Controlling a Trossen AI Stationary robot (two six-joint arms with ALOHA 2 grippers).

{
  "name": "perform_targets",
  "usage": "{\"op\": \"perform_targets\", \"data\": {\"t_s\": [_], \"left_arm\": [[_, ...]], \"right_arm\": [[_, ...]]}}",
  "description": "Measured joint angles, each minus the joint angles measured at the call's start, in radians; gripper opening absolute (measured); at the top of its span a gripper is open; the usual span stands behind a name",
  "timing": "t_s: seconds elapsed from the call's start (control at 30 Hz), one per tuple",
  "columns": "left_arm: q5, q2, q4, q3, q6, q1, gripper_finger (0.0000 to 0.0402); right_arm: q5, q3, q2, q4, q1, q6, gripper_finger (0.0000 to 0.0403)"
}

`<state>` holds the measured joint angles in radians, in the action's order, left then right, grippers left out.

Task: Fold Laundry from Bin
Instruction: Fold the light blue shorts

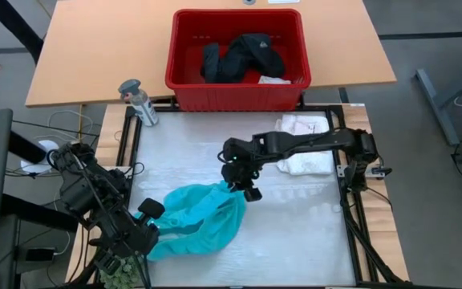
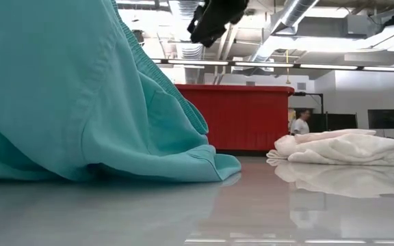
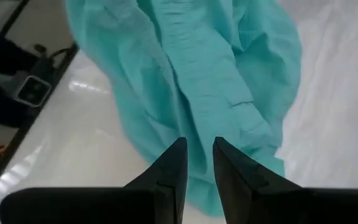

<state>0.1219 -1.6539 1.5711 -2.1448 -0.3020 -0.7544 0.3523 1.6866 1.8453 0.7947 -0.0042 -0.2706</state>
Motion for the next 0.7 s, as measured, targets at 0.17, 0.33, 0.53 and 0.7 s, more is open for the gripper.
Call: {"op": "perform_targets", "data": {"t_s": [0.17,0.33,0.53,0.7], "left_arm": [[-0.004,0.0,0.0,0.0,-0.009,0.0,0.0],[-0.037,0.0,0.0,0.0,-0.01,0.0,0.0],[-0.04,0.001,0.0,-0.001,-0.011,0.0,0.0],[-0.043,0.001,0.0,-0.001,-0.03,0.0,0.0]], "right_arm": [[-0.033,-0.046,0.004,-0.028,0.008,0.002,0.0103],[-0.107,-0.046,0.027,-0.051,0.056,-0.075,0.0103],[-0.154,-0.046,0.084,-0.106,0.101,-0.094,0.0103],[-0.191,-0.048,0.137,-0.096,0.124,-0.096,0.0103]]}}
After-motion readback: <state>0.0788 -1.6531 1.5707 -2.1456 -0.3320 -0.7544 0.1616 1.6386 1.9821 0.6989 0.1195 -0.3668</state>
